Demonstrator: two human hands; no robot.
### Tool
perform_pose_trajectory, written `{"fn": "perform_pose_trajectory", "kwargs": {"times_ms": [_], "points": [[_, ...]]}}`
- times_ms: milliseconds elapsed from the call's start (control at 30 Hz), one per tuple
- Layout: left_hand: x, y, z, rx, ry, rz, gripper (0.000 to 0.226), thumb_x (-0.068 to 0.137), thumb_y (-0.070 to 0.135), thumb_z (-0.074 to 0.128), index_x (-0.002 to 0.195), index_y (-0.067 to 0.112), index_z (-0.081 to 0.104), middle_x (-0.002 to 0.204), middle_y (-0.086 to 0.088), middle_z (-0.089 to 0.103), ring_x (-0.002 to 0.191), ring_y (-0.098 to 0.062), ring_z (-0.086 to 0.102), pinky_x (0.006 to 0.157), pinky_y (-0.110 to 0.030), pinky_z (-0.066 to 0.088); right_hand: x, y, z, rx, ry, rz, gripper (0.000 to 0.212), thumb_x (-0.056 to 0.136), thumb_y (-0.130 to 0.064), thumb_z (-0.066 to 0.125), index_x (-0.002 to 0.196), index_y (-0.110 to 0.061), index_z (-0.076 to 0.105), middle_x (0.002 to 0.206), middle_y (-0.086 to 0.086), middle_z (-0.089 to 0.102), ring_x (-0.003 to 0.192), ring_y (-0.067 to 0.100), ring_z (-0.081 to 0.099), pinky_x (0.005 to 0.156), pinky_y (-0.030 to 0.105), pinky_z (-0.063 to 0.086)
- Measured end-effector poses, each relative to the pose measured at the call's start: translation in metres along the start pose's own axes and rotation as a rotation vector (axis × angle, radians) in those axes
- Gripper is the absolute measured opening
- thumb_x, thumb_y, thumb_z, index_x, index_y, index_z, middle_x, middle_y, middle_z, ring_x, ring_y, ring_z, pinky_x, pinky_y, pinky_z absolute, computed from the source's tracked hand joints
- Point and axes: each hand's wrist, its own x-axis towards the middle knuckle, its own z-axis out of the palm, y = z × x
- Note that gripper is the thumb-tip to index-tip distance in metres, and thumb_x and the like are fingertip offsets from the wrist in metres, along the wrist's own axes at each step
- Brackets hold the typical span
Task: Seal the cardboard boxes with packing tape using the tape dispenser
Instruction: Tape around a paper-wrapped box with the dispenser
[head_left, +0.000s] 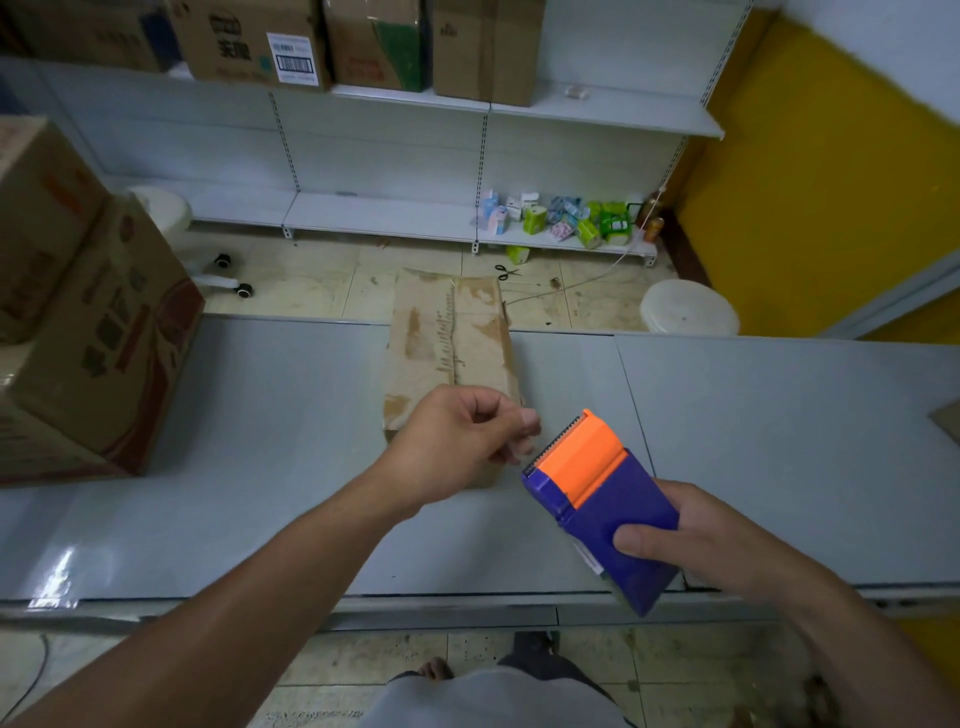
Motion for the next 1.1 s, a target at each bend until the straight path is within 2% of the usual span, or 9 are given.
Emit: {"fn": "perform_pose_trajectory", "kwargs": {"times_ms": [233,367,500,667,767,967,1100], "points": [[0.001,0.011,-0.008,0.002,0.041,0.017,0.017,0.091,0.013,0.065,0.076,0.009,0.073,0.064,0.001,0.070,0.058,-0.006,0.061,0.059,-0.016,0.050,0.003,-0.017,-0.014,-0.090,-0.059,0.029,0.052,0.062,-0.053,0.073,0.102,-0.021,0.064,0.096,-0.002,0.074,0.084,0.013,0.070,0.066,0.020,0.052],[0.004,0.021,-0.043,-0.027,0.212,0.080,0.014,0.089,0.015,0.068,0.077,0.010,0.073,0.063,0.001,0.069,0.057,-0.008,0.059,0.061,-0.018,0.052,0.002,-0.015,-0.025,-0.189,-0.072,0.081,0.056,0.059,-0.060,0.076,0.098,-0.021,0.065,0.091,-0.002,0.074,0.081,0.013,0.070,0.065,0.021,0.049],[-0.004,0.015,-0.081,-0.031,0.299,0.096,0.014,0.089,0.017,0.066,0.081,0.008,0.072,0.064,-0.001,0.070,0.058,-0.009,0.061,0.059,-0.017,0.052,0.005,-0.019,-0.041,-0.253,-0.080,0.115,0.077,0.047,-0.074,0.077,0.099,-0.018,0.066,0.092,0.001,0.074,0.083,0.017,0.071,0.070,0.027,0.051],[-0.017,-0.003,-0.087,-0.082,0.423,0.099,0.015,0.091,0.016,0.063,0.082,0.008,0.072,0.062,0.001,0.069,0.058,-0.008,0.061,0.059,-0.018,0.053,0.027,-0.057,-0.056,-0.389,-0.141,0.150,0.066,0.051,-0.064,0.075,0.098,-0.018,0.067,0.091,0.000,0.075,0.082,0.016,0.072,0.069,0.028,0.051],[-0.027,-0.015,-0.081,-0.194,0.509,0.082,0.016,0.091,0.012,0.063,0.078,0.007,0.070,0.059,0.000,0.068,0.053,-0.007,0.060,0.056,-0.017,0.051,0.042,-0.077,-0.062,-0.497,-0.167,0.204,0.062,0.049,-0.065,0.073,0.093,-0.021,0.067,0.088,-0.004,0.075,0.080,0.014,0.072,0.071,0.029,0.051],[-0.035,-0.041,-0.079,-0.302,0.602,0.007,0.017,0.092,0.012,0.063,0.078,0.006,0.071,0.060,-0.001,0.068,0.052,-0.008,0.060,0.054,-0.016,0.050,0.079,-0.092,-0.063,-0.635,-0.258,0.315,0.066,0.051,-0.065,0.075,0.101,-0.024,0.067,0.094,-0.006,0.075,0.087,0.014,0.072,0.080,0.032,0.054],[-0.031,-0.054,-0.081,-0.331,0.602,-0.048,0.017,0.092,0.014,0.064,0.078,0.007,0.072,0.064,-0.004,0.069,0.055,-0.010,0.060,0.054,-0.017,0.049,0.095,-0.092,-0.061,-0.685,-0.278,0.356,0.055,0.058,-0.058,0.073,0.100,-0.023,0.067,0.091,-0.007,0.075,0.084,0.013,0.072,0.076,0.028,0.053]]}}
